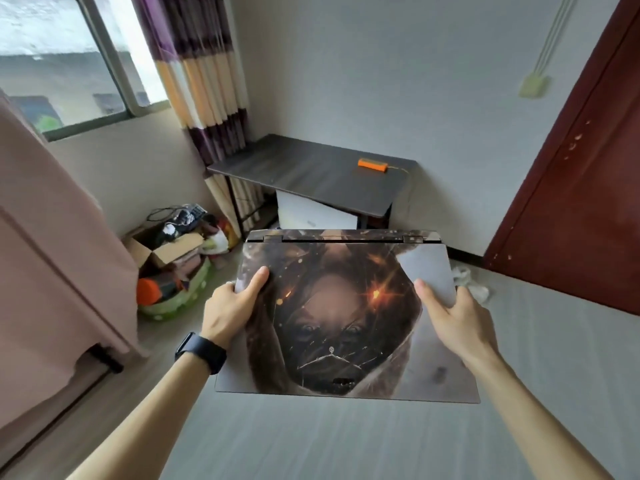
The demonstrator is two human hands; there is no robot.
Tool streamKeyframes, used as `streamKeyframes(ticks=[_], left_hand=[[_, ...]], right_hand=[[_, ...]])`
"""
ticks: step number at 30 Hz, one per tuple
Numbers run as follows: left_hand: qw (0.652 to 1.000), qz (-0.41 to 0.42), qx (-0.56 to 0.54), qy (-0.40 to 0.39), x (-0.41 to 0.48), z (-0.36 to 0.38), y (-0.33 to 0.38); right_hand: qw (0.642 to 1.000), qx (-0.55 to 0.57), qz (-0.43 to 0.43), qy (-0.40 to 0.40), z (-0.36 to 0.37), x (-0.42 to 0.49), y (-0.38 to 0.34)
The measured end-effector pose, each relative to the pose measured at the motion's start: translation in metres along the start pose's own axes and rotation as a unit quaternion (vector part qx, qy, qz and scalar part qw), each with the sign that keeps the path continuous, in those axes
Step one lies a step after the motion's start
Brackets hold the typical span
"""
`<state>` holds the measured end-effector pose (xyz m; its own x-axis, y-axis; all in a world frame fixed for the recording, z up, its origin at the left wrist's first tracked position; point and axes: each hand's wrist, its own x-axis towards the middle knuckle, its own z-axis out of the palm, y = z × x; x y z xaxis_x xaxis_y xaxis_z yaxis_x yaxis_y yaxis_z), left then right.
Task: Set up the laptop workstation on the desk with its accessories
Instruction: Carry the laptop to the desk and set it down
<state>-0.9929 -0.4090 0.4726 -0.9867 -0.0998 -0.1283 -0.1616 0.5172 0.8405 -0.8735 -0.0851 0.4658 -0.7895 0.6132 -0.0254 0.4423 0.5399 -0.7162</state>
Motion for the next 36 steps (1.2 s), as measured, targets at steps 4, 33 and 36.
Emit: streamKeyframes(ticks=[4,33,36], left_hand=[[0.999,-0.021,-0.007,0.033,0.067,0.012,0.021],[0.994,-0.083,0.070,0.004,0.817,0.058,0.079],[0.991,-0.100,0.088,-0.010,0.894,0.069,0.082]], right_hand=[[0.999,-0.003,-0.029,-0.012,0.023,0.091,-0.033],[0.996,-0.023,0.010,-0.091,0.405,0.694,-0.311],[0.993,-0.024,0.022,-0.110,0.443,0.760,-0.331]])
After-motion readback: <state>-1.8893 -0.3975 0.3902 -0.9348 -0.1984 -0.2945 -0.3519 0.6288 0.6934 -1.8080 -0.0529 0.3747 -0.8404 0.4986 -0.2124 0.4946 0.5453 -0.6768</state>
